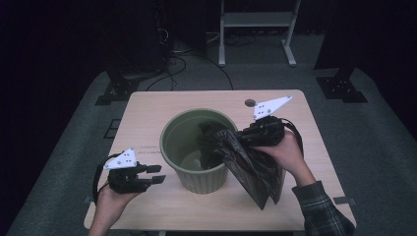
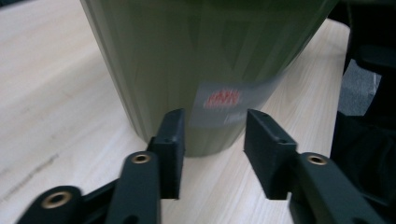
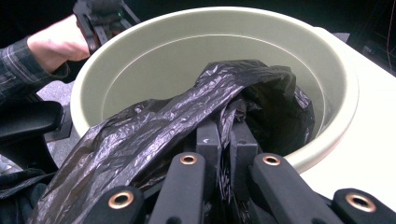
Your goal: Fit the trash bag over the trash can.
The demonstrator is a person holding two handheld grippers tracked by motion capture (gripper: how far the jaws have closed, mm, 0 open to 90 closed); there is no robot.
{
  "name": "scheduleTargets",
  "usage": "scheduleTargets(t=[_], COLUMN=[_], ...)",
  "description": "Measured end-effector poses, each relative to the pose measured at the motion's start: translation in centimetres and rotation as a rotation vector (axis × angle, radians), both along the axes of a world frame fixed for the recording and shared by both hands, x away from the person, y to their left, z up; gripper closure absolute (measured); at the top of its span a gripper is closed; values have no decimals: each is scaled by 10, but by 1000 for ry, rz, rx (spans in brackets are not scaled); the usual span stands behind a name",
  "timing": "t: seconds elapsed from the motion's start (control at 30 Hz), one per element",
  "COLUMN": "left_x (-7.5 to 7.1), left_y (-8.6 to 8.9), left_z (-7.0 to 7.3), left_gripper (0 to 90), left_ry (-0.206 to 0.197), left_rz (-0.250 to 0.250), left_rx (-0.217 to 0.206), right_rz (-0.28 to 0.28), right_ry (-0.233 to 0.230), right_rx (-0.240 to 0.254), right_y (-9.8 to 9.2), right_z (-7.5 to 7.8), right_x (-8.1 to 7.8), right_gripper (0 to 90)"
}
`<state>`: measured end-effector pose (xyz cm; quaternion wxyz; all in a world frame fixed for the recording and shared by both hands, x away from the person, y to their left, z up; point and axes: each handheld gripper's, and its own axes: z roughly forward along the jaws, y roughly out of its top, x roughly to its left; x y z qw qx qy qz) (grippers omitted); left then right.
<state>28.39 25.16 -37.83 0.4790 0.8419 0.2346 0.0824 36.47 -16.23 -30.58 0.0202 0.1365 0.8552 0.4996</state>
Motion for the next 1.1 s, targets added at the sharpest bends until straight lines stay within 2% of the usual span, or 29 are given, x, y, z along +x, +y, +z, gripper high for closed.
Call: scheduleTargets(t=[0.03,0.1,0.17,0.3,0.33,0.37,0.43,0.57,0.77,0.9,1.1], left_x=[0,0,0,-2,-2,-2,-4,-4,4,14,29], left_y=[0,1,1,1,0,0,-2,-5,-19,-28,-42], left_z=[4,16,19,35,39,41,50,67,90,96,98], left_gripper=[652,705,740,891,900,900,900,900,900,900,883], left_ry=[-2,-9,-10,-9,-5,-3,-23,-50,-91,-109,-121], left_rz=[-5,-22,-28,-52,-58,-67,-71,-96,-122,-132,-145], left_rx=[-4,-16,-14,-9,-15,-12,-3,-39,-37,-44,-59], right_rz=[0,2,2,2,3,2,2,3,2,3,13], right_ry=[0,2,2,4,4,4,4,7,7,9,22], right_rx=[0,0,1,2,2,2,2,2,2,2,16], right_y=[0,0,0,-1,-1,-1,-1,-1,0,0,1], right_z=[0,0,0,0,0,0,0,0,0,0,0], right_x=[0,0,0,1,1,1,1,2,3,4,7], right_gripper=[861,861,861,860,861,861,861,861,862,864,866])
